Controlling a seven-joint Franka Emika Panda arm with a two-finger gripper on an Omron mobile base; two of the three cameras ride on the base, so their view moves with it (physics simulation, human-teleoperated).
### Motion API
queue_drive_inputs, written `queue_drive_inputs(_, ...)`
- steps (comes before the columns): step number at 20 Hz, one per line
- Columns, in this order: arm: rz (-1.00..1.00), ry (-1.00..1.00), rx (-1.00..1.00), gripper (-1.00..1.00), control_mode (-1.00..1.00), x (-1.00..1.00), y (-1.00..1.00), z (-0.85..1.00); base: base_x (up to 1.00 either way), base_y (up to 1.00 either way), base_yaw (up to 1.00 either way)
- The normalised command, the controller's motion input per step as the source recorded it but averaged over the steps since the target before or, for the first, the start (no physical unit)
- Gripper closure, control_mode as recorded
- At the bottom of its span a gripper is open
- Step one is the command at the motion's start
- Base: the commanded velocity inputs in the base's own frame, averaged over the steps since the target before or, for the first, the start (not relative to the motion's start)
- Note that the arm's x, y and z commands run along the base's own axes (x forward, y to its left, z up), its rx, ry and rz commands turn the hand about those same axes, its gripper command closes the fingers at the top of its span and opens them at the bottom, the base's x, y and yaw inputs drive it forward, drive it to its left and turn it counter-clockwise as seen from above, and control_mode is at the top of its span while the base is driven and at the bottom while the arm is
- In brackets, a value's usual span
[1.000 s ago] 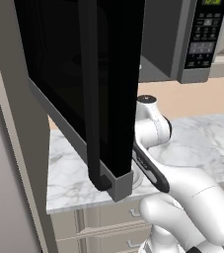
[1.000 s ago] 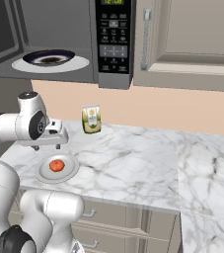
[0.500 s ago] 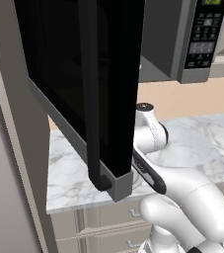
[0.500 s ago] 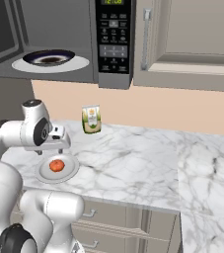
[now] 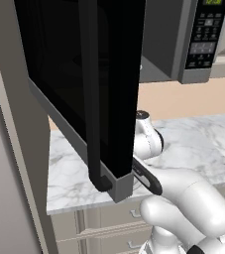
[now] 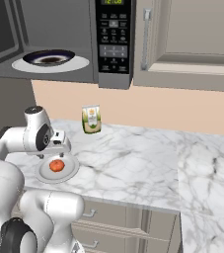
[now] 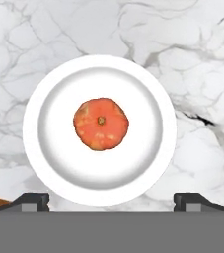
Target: Pick the squash from the counter and place it in the microwave. Then turn on the microwave.
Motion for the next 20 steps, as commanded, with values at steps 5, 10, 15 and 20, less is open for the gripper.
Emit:
queue_drive_inputs(5,0.0,0.01,0.0,-1.0,-1.0,0.14,0.02,-0.2,0.0,0.0,0.0)
queue_drive_inputs(10,0.0,0.0,0.0,-1.0,-1.0,0.14,0.03,-0.17,0.0,0.0,0.0)
queue_drive_inputs(15,0.0,0.0,0.0,-1.0,-1.0,0.12,0.07,-0.13,0.0,0.0,0.0)
queue_drive_inputs(20,0.0,0.0,0.0,-1.0,-1.0,0.09,0.04,-0.12,0.0,0.0,0.0)
